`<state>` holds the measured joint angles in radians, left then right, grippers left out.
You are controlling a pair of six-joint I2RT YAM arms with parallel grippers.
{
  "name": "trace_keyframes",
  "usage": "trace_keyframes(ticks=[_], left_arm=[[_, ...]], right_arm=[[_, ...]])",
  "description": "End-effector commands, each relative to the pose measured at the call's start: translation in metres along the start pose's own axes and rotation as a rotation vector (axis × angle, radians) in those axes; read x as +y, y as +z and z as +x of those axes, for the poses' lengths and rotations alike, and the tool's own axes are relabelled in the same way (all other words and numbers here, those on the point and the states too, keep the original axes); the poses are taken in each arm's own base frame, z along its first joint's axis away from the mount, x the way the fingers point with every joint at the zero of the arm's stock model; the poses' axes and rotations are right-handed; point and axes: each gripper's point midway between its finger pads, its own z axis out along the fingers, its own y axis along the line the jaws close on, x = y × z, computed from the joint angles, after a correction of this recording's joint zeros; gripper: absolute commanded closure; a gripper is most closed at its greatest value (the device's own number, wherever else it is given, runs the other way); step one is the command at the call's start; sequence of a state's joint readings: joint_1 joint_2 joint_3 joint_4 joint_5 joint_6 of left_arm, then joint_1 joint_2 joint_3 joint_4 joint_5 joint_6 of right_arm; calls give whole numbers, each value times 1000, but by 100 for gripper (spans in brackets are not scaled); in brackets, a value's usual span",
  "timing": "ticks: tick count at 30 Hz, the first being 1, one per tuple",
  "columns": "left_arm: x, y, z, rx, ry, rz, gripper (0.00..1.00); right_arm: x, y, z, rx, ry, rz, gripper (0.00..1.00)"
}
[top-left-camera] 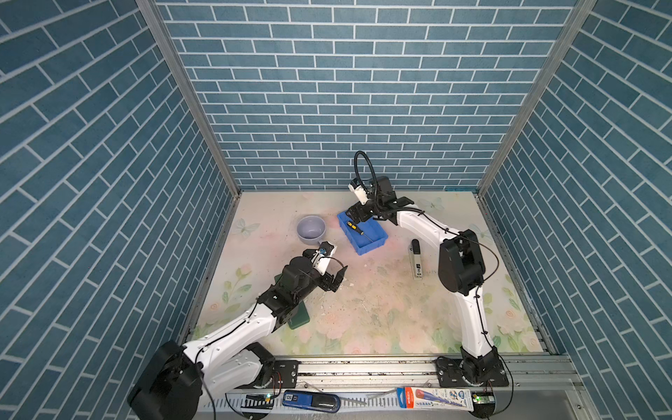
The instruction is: Put the screwdriver in the bin
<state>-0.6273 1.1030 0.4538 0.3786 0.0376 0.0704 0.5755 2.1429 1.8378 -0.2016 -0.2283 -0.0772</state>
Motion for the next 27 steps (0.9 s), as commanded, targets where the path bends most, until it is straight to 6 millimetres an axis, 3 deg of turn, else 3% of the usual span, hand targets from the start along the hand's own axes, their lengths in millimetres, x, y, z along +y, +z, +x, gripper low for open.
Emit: trace_keyframes(ticks=[1, 6, 10, 14, 18, 24, 27], left_arm=[[11, 14, -20, -91, -1, -42, 0], [38, 33, -23, -127, -35, -122, 0], [74, 29, -12, -116, -71, -226, 0], [120, 5, 6, -83, -123, -388, 0], [165, -25, 21, -112, -343, -473, 0], [195, -58, 30, -67, -225, -644, 0], [205, -68, 43, -12, -182, -725, 0]], right_arm=[[-18, -39, -29, -153, 46, 66, 3], [-43, -97, -14, -208, 93, 174, 1], [-68, -141, 16, -225, 151, 277, 1], [-102, -186, 58, -221, 200, 462, 1], [-130, -222, 105, -182, 281, 590, 1], [-153, -260, 162, -152, 345, 748, 1], [-160, -274, 187, -148, 359, 818, 1]])
